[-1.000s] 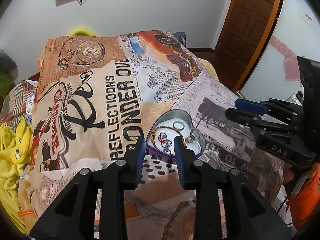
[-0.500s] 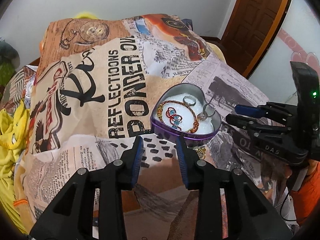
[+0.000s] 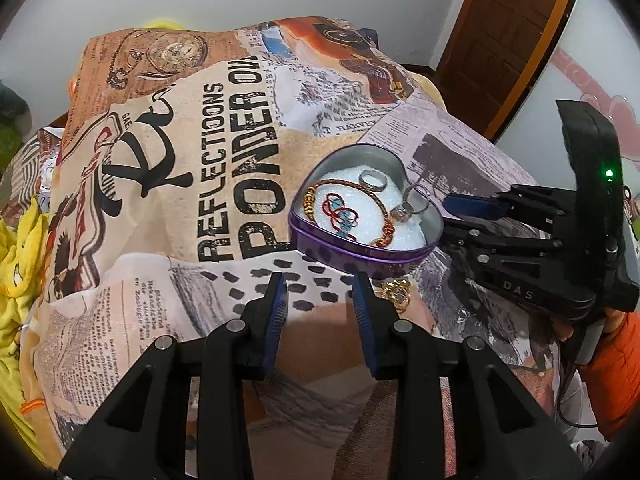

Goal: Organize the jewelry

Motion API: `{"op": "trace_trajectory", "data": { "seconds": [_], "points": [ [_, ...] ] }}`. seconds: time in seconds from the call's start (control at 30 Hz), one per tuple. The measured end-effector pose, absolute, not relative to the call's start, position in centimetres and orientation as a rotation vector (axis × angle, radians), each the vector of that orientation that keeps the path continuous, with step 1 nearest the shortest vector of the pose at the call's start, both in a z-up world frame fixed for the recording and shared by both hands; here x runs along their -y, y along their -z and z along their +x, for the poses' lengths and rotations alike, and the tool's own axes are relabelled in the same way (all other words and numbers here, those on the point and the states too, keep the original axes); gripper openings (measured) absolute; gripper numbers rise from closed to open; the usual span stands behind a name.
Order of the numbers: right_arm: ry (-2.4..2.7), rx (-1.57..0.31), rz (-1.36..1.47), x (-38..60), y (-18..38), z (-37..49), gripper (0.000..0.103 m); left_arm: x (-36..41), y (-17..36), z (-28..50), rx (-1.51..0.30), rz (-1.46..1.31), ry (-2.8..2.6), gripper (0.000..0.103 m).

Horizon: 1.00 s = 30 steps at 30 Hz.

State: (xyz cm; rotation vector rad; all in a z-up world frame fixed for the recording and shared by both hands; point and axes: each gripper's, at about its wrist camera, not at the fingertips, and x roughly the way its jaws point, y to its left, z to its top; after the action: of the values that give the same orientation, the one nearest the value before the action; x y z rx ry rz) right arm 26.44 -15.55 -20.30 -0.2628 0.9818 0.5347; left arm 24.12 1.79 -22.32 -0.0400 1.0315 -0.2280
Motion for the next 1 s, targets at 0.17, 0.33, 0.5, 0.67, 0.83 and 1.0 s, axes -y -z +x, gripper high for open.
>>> {"op": "trace_trajectory", "data": {
  "seconds": [0.17, 0.33, 0.5, 0.67, 0.83, 1.0],
  "points": [
    [-0.555, -0.972, -0.265, 15.2, 20.4, 26.4, 0.015, -1.4, 22.2, 23.5, -1.030, -0.035, 0.244, 0.033],
    [-0.553, -0.962, -0.288, 14.8, 20.5, 26.2, 0.010, -1.1, 22.2, 23.0, -1.038, -0.046, 0.256, 0.033],
    [-0.542, -0.968, -0.253, 15.3, 20.0, 26.0, 0.009, -0.4, 22.2, 22.4, -1.045, -0.049, 0.272, 0.033],
    [-0.536, -0.953, -0.214, 16.1, 18.8, 24.8, 0.009, 0.8, 22.5, 21.9, -1.056, -0.051, 0.312, 0.033],
    [-0.542, -0.934, -0.182, 16.6, 17.8, 23.7, 0.009, 2.3, 22.9, 21.7, -1.065, -0.028, 0.331, 0.033],
    [-0.548, -0.923, -0.162, 17.3, 17.2, 22.9, 0.009, 3.5, 23.3, 22.3, -1.067, 0.036, 0.313, 0.033]
  ]
}}
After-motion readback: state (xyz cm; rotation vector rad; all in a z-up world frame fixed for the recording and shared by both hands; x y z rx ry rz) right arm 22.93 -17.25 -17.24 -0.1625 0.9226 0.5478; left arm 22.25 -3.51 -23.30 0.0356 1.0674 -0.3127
